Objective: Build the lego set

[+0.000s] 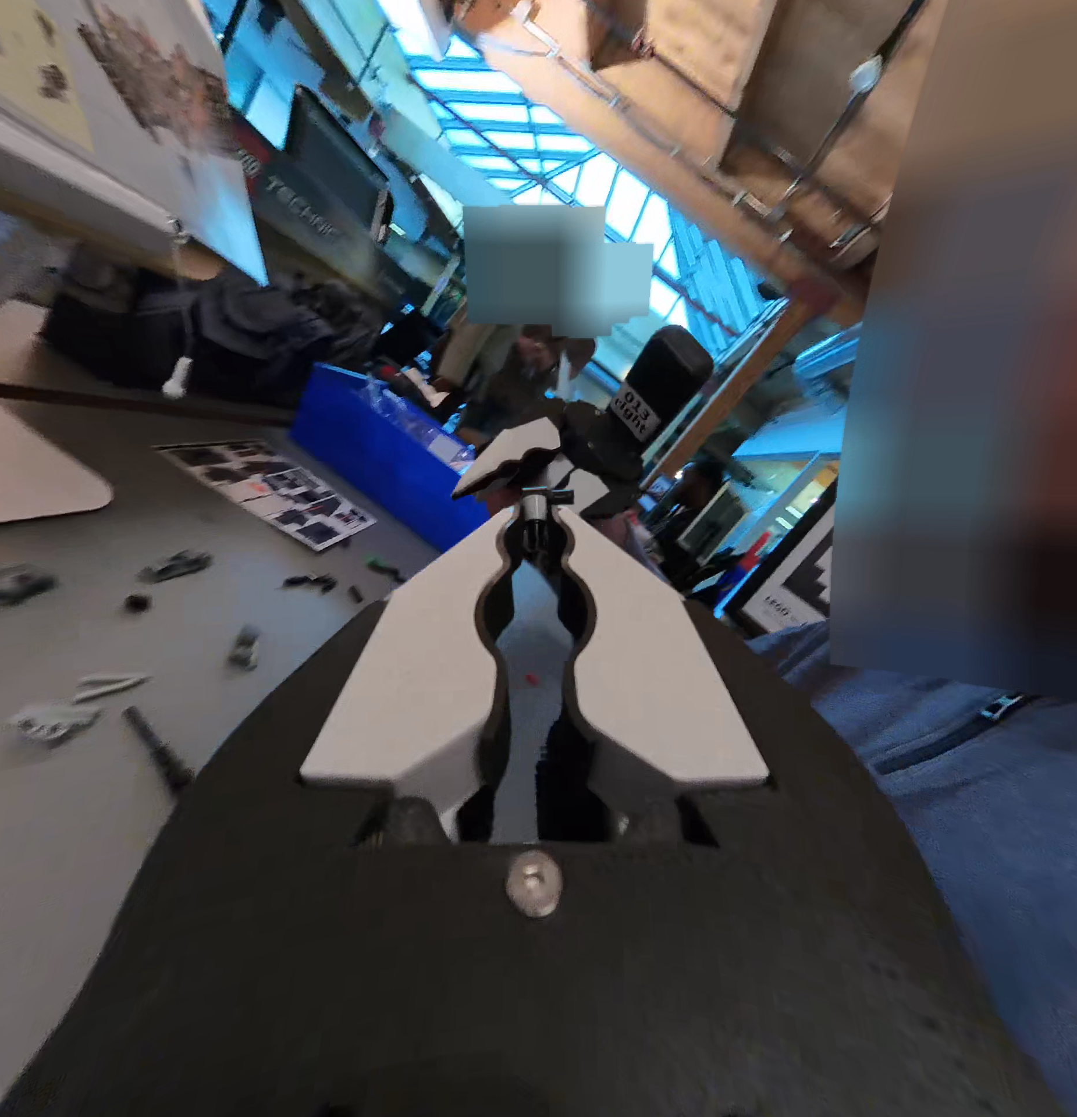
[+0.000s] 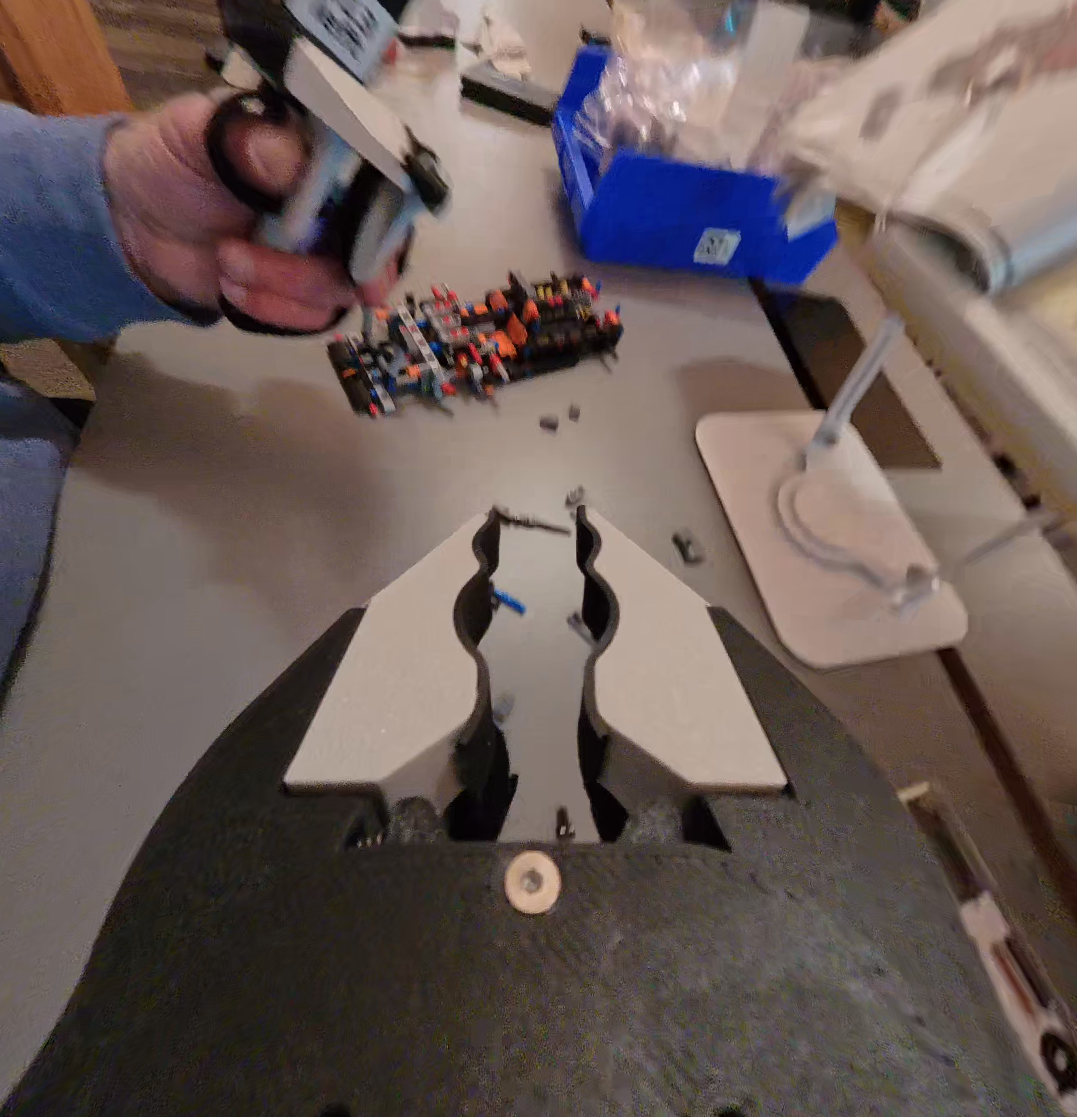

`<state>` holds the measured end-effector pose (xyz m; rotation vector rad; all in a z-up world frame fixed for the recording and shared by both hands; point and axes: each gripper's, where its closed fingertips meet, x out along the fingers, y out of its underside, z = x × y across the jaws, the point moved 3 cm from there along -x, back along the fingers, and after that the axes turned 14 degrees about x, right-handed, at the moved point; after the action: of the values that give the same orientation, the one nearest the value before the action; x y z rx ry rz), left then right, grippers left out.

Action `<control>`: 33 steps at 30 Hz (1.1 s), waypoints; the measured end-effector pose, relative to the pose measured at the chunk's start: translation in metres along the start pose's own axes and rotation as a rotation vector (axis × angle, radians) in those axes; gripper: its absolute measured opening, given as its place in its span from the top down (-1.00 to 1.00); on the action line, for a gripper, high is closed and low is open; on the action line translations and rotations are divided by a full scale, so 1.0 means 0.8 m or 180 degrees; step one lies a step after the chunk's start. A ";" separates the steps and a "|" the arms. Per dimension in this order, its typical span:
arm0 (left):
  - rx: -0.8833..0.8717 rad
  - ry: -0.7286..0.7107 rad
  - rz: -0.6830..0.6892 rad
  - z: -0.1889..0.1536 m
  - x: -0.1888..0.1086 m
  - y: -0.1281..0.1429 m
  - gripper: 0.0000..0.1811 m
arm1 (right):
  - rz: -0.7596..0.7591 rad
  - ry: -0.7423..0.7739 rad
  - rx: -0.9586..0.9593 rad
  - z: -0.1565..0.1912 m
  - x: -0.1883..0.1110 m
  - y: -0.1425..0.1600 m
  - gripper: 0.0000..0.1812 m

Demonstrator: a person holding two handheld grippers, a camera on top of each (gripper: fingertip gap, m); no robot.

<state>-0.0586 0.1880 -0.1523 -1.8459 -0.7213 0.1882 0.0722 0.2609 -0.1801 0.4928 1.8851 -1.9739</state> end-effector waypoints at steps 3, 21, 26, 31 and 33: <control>0.0120 -0.0247 0.0226 0.005 -0.016 0.016 0.94 | 0.0407 0.0189 0.0184 -0.019 0.002 0.049 0.77; 0.0419 -0.0734 0.0915 0.014 -0.069 0.069 0.94 | 0.1323 -0.0470 0.0061 -0.004 0.069 0.119 0.80; 0.0290 -0.0650 0.0939 0.016 -0.065 0.083 0.94 | 0.1335 -0.0524 -0.0177 0.021 0.070 0.137 0.80; 0.0277 -0.0604 0.0996 0.013 -0.057 0.090 0.94 | 0.1429 -0.0647 -0.0453 0.028 0.081 0.148 0.84; 0.0294 -0.0608 0.1029 0.012 -0.056 0.091 0.94 | 0.1483 -0.0716 -0.0538 0.031 0.083 0.152 0.90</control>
<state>-0.0704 0.1542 -0.2304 -1.8629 -0.5290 0.6045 0.0737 0.2297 -0.3171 0.5723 1.6034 -1.4884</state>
